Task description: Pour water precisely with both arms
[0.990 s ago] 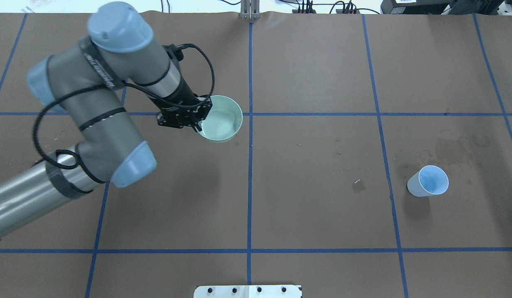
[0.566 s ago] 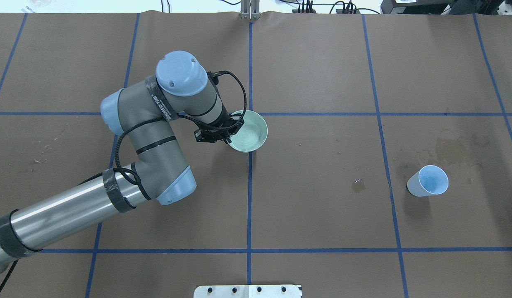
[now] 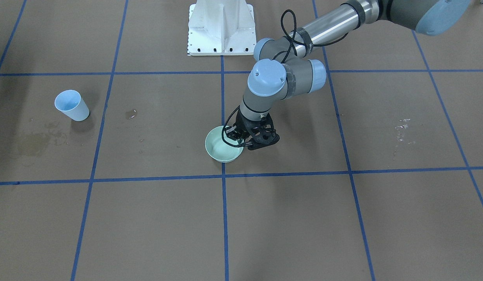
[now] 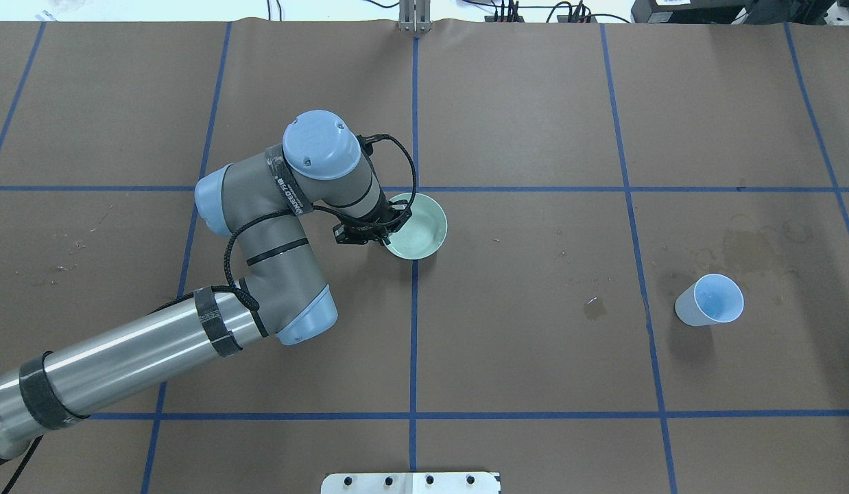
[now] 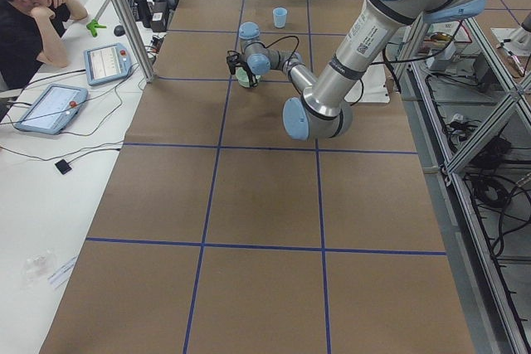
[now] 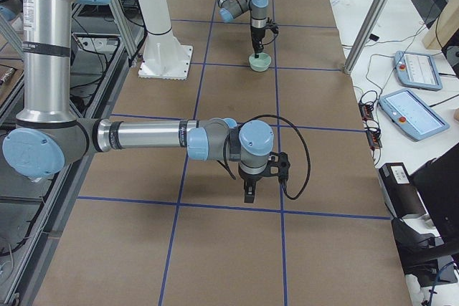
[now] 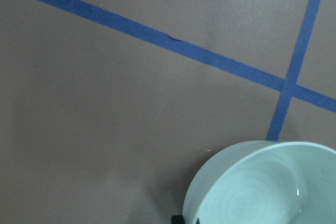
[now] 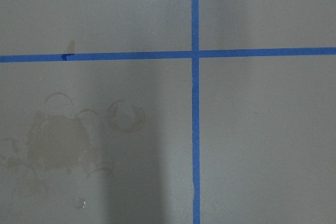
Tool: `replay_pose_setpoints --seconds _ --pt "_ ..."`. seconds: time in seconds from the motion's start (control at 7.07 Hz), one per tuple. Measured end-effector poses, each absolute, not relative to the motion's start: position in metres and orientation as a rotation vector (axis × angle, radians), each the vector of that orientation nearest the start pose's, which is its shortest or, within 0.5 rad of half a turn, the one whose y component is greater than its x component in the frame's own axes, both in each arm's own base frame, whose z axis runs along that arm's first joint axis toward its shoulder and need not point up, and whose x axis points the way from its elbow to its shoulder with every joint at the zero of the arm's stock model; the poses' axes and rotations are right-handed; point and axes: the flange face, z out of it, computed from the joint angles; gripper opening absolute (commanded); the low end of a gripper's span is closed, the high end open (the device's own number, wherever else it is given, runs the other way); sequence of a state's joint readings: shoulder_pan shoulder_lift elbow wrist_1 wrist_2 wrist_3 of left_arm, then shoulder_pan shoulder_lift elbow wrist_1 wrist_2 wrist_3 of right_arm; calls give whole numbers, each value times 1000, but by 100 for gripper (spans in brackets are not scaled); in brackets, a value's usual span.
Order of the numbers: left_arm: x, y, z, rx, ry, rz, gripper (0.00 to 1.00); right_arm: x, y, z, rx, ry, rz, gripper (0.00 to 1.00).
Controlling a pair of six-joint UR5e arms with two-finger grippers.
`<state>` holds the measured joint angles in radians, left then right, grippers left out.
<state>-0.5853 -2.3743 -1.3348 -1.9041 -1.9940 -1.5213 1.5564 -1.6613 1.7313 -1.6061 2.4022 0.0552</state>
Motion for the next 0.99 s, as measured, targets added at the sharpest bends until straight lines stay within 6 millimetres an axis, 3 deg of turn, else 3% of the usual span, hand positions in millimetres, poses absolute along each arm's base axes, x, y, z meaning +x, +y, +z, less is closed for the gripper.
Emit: replay_pose_setpoints --seconds 0.14,0.28,0.42,0.57,0.85,0.99 --pt "581 -506 217 -81 985 -296 100 53 -457 619 11 -832 21 100" --pt "556 -514 202 -67 1010 -303 100 54 -458 613 25 -827 13 100" --pt "516 -522 184 -68 1026 -320 100 55 -466 593 66 -812 -2 100" --pt "470 -521 172 -74 1025 -325 100 56 -476 559 129 -802 -24 100" --pt "405 -503 174 -59 1003 -312 100 55 -466 508 188 -810 42 100" --pt "385 -496 184 -55 994 -319 100 45 -447 488 203 -809 157 100"
